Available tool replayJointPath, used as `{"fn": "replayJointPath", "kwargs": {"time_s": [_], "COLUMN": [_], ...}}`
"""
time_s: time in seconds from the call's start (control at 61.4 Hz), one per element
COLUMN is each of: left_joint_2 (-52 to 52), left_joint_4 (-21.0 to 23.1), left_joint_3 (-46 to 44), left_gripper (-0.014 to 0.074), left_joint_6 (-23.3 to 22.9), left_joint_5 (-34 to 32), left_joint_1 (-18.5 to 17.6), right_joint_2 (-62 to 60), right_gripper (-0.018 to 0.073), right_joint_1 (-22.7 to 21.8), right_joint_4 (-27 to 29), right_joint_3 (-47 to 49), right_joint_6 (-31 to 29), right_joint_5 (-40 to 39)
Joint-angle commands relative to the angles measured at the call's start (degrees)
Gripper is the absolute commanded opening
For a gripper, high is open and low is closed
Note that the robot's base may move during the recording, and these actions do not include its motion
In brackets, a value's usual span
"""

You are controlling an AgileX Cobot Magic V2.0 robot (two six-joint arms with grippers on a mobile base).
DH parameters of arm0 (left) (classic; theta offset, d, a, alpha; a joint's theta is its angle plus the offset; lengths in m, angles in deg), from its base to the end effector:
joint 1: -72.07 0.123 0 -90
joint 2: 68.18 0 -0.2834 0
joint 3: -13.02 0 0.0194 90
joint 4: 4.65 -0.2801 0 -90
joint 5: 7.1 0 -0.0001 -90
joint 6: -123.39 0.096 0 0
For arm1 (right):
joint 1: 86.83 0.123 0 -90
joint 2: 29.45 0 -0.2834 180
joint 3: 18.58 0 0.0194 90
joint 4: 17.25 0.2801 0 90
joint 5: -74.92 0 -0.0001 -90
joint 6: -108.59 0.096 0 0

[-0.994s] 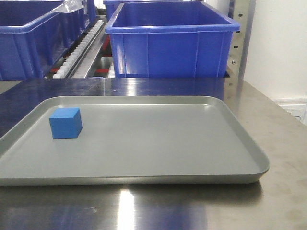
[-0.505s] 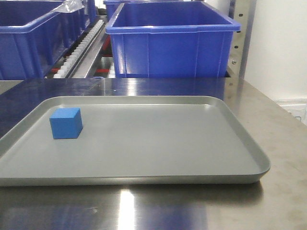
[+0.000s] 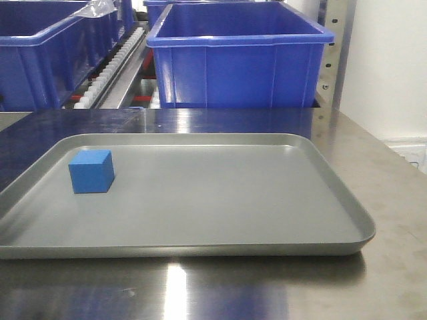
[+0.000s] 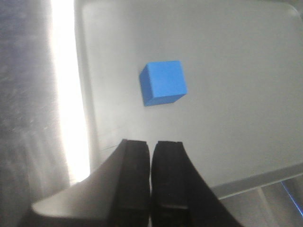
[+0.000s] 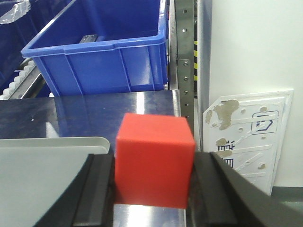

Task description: Sort and place red and blue blocks on shelf

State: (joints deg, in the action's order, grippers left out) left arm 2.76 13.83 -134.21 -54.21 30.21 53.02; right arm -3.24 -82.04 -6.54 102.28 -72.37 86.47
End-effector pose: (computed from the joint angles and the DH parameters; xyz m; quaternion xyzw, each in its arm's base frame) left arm 0.2257 -0.0975 0.2716 0.0868 0.9306 -0.1806 0.3064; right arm 0.1179 0.0135 0.2789 0.0186 0.7470 0.0967 0.6575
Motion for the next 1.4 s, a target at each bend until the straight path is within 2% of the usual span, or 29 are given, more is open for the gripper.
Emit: {"fn": "replayJointPath", "kwargs": {"time_s": [0.0, 0.195, 0.293, 0.505, 0.603, 0.668, 0.863, 0.912, 0.977, 1.026, 1.108, 1.173, 1.205, 1.271, 1.385], "left_joint_2": [1.25, 4.32, 6.43, 14.65, 19.34, 21.95, 27.21, 27.76, 28.02, 28.27, 28.62, 28.98, 29.25, 29.68, 30.28], "left_joint_4": [0.97, -0.08, -2.34, -2.44, -2.44, -3.98, -16.94, -17.88, -17.19, -16.80, -16.90, -17.16, -17.16, -17.16, -16.52], "left_joint_3": [-4.30, -7.61, -10.08, -19.35, -24.75, -27.36, -31.78, -32.13, -32.49, -32.59, -32.63, -32.74, -32.74, -32.86, -33.08], "left_gripper": [0.0124, 0.0125, 0.0125, 0.0125, 0.0125, 0.0126, 0.0136, 0.0174, 0.0275, 0.0370, 0.0591, 0.0689, 0.0715, 0.0706, 0.0685], "left_joint_6": [-0.41, -0.31, -0.31, -1.23, -4.98, -7.78, -20.36, -21.90, -23.63, -24.80, -26.54, -28.00, -28.00, -28.00, -30.84], "left_joint_5": [-2.51, -2.37, 0.83, 9.94, 15.07, 16.95, 21.15, 21.65, 21.76, 21.76, 21.50, 21.50, 21.50, 21.39, 20.02], "left_joint_1": [-1.64, -3.34, -3.34, -3.34, -3.48, -4.19, -6.53, -6.81, -6.94, -7.38, -8.58, -9.60, -9.93, -10.47, -10.89], "right_joint_2": [0.25, 0.25, 0.25, 0.25, 0.25, 0.25, 0.25, 0.25, 0.25, 0.25, 0.25, 0.25, 0.25, 0.25, 0.25], "right_gripper": [0.0091, 0.0091, 0.0091, 0.0091, 0.0091, 0.0091, 0.0091, 0.0091, 0.0091, 0.0091, 0.0091, 0.0091, 0.0091, 0.0091, 0.0091], "right_joint_1": [-0.39, -0.39, -0.39, -0.39, -0.39, -0.39, -0.39, -0.39, -0.39, -0.39, -0.39, -0.39, -0.39, -0.39, -0.39], "right_joint_4": [0.17, 0.17, 0.17, 0.17, 0.17, 0.17, 0.17, 0.17, 0.17, 0.17, 0.17, 0.17, 0.17, 0.17, 0.17], "right_joint_3": [1.62, 1.62, 1.62, 1.62, 1.62, 1.62, 1.62, 1.62, 1.62, 1.62, 1.62, 1.62, 1.62, 1.62, 1.62], "right_joint_6": [-0.53, -0.53, -0.53, -0.53, -0.53, -0.53, -0.53, -0.53, -0.53, -0.53, -0.53, -0.53, -0.53, -0.53, -0.53], "right_joint_5": [-4.89, -4.89, -4.89, -4.89, -4.89, -4.89, -4.89, -4.89, -4.89, -4.89, -4.89, -4.89, -4.89, -4.89, -4.89]}}
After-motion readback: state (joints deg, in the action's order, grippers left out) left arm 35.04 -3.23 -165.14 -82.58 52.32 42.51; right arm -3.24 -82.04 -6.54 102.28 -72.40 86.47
